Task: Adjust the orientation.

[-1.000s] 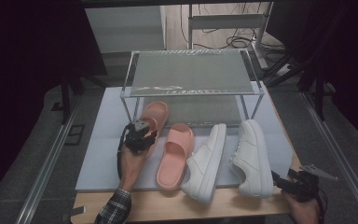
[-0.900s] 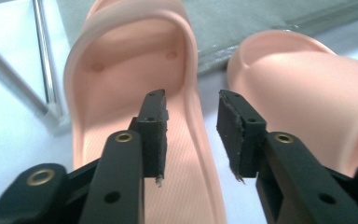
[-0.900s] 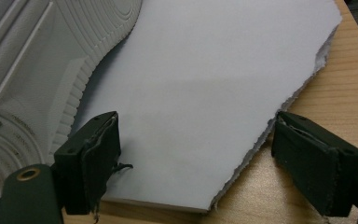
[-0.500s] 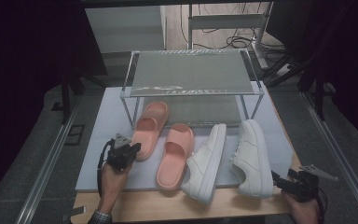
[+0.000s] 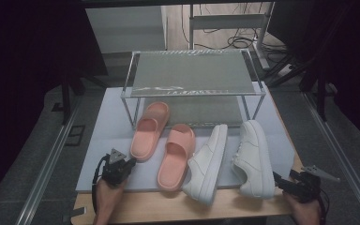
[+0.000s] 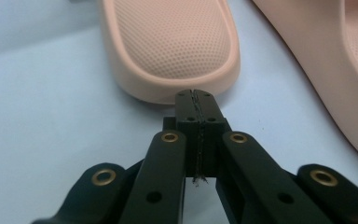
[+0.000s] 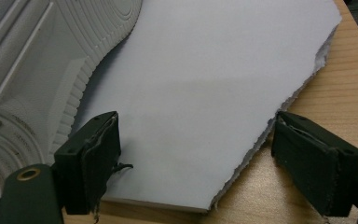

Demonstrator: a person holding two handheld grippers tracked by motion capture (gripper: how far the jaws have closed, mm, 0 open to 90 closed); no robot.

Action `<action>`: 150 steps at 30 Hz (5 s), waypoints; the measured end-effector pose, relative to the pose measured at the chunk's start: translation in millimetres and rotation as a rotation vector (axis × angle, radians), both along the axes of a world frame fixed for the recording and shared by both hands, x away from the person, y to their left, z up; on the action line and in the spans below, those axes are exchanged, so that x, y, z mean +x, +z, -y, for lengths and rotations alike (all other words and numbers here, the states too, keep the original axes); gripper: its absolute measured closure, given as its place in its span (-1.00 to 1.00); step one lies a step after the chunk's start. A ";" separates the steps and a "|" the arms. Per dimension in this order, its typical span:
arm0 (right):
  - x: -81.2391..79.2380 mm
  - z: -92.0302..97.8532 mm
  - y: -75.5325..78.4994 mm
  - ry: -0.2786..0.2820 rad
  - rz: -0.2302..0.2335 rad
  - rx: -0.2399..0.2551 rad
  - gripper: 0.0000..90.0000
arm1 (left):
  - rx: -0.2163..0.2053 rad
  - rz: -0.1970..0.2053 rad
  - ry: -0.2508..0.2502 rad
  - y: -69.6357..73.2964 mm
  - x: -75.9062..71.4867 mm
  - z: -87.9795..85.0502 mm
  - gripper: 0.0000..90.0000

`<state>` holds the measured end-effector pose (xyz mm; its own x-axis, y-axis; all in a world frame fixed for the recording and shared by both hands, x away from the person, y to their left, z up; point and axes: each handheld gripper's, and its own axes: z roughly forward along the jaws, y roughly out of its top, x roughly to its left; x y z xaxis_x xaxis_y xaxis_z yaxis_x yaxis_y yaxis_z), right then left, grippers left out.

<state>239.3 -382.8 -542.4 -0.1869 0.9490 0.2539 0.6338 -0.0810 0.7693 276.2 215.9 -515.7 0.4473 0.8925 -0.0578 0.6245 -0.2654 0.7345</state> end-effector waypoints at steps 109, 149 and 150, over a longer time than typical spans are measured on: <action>-0.2 0.1 -0.2 -0.001 0.002 0.007 -0.64 | -0.106 0.041 -0.153 29.9 33.3 43.5 0.66; -0.2 0.4 -0.4 0.001 0.004 0.006 -0.64 | -0.026 0.016 -0.118 38.9 61.3 94.0 0.77; -0.2 0.4 -0.4 0.001 0.004 0.006 -0.64 | -0.024 0.018 -0.119 40.0 61.5 94.0 0.77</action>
